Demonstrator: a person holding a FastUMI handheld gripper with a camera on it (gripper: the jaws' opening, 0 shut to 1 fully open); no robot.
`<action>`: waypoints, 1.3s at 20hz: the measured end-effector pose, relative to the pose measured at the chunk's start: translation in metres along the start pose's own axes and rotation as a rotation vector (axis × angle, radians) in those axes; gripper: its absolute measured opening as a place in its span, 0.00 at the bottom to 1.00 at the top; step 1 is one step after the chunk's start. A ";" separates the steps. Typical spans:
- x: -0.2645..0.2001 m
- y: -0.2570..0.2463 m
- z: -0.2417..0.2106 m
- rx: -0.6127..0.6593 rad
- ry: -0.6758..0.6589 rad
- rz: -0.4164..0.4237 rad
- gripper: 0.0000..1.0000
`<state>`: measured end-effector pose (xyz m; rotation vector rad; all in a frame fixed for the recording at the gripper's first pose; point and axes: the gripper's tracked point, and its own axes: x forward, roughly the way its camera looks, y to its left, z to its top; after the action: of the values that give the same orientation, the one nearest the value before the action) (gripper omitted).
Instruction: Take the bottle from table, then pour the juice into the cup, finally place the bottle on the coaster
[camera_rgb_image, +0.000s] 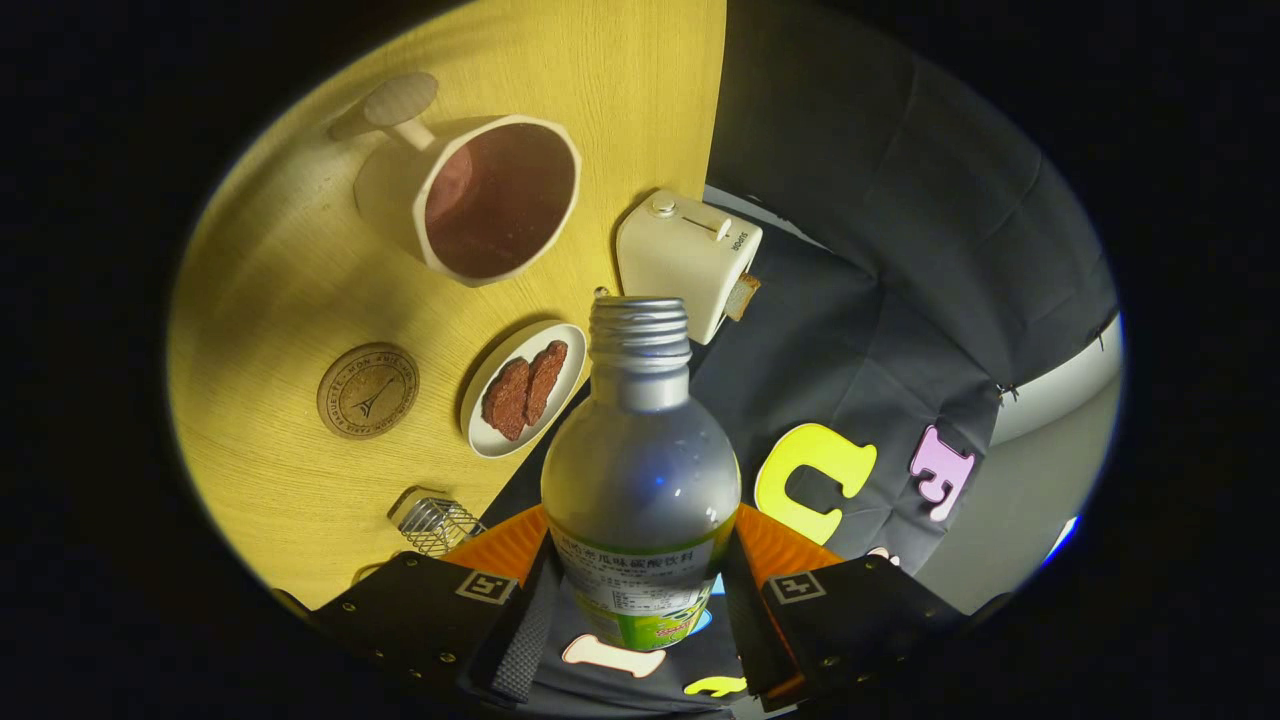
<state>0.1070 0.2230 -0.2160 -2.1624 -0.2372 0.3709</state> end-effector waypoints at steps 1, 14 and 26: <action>0.000 0.000 0.001 0.004 -0.002 -0.001 0.76; -0.010 0.028 0.009 0.175 0.016 0.070 0.76; -0.013 0.039 0.012 0.464 0.015 0.102 0.76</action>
<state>0.0920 0.2063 -0.2521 -1.7217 -0.0256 0.4209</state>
